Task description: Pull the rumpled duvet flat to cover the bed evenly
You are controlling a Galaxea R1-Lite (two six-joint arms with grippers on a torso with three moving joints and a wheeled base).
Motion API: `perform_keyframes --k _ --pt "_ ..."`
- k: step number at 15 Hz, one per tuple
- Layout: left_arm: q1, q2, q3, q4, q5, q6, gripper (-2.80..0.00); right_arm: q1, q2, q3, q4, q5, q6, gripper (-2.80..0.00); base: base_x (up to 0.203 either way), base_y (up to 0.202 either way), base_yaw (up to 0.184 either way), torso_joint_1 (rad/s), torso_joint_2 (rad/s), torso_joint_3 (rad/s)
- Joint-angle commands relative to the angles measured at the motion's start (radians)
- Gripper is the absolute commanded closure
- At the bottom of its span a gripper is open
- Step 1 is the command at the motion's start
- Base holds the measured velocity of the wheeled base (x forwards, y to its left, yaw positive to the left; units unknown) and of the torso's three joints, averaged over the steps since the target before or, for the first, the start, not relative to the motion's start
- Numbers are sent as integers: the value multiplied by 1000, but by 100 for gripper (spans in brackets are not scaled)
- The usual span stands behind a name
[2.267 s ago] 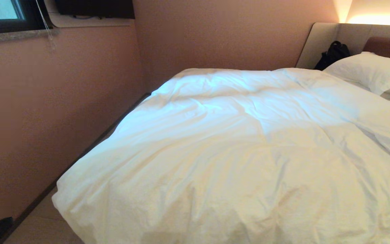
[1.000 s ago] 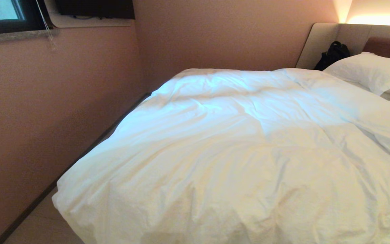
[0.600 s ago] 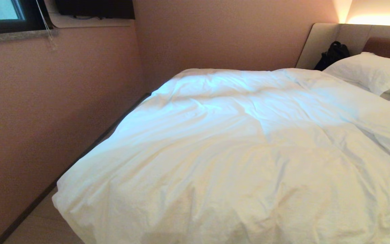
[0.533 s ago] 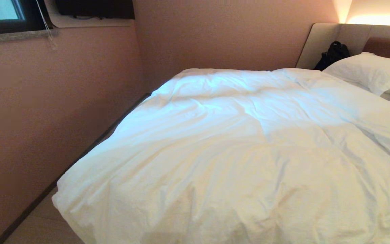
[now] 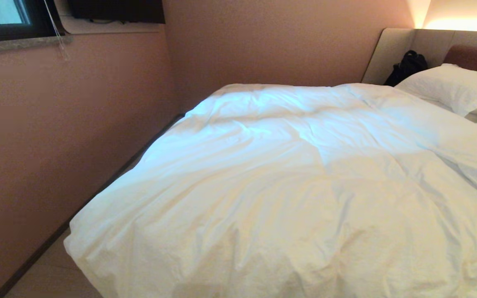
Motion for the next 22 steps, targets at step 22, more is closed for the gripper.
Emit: perform_keyframes --k 22 --pt "-107 -41 -6 95 -1 4 0 0 1 0 0 0 0 0 0 0 0 0 0 0"
